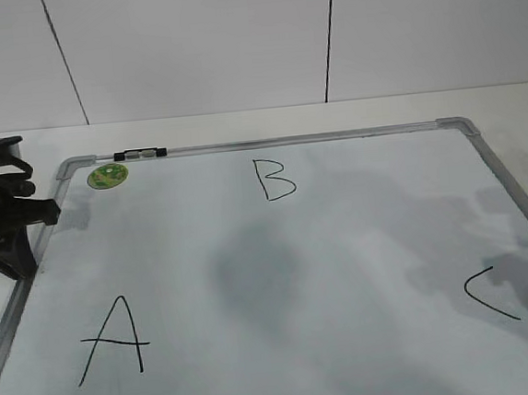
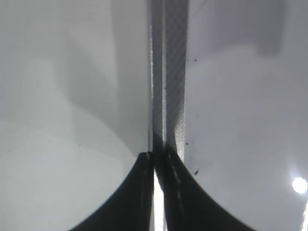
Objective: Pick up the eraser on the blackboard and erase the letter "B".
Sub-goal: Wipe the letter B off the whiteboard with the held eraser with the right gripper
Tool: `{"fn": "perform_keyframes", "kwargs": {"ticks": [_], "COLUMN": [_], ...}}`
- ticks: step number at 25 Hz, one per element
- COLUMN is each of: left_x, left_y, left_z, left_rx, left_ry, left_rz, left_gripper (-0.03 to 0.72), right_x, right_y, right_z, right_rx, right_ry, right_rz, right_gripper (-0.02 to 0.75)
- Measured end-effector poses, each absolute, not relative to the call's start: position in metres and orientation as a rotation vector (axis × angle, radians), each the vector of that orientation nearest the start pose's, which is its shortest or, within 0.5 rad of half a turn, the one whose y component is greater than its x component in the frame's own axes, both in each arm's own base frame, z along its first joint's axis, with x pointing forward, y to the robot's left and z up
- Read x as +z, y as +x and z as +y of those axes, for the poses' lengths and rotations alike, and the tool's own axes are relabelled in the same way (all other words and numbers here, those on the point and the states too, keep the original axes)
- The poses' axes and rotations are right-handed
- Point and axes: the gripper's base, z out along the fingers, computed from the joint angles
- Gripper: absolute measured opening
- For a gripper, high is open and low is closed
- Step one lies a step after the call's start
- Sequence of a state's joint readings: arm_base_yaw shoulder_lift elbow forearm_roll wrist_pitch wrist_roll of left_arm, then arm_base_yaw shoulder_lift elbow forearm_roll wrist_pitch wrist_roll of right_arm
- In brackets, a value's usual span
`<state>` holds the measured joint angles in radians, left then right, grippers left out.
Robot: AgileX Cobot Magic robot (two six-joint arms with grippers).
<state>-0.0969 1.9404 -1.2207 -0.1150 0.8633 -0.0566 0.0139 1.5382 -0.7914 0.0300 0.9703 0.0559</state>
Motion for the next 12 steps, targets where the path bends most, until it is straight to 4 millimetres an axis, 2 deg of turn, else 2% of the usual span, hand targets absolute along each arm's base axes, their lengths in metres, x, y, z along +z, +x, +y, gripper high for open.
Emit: {"fn": "perform_keyframes", "kwargs": {"ticks": [7,12], "left_x": [0.152,0.152], "left_y": [0.358,0.358], "left_z": [-0.043,-0.043], "left_rx": [-0.147,-0.147], "left_ry": [-0.048,-0.048], "left_rz": [3.07,3.07], "left_gripper": [0.034,0.034], "right_x": [0.185,0.202], "right_y": [0.233,0.245], "right_z": [0.006,0.006], "right_rx": [0.034,0.045], "right_ry": [0.095,0.097], "right_rz": [3.258,3.238], "right_gripper": [0.54,0.54]}}
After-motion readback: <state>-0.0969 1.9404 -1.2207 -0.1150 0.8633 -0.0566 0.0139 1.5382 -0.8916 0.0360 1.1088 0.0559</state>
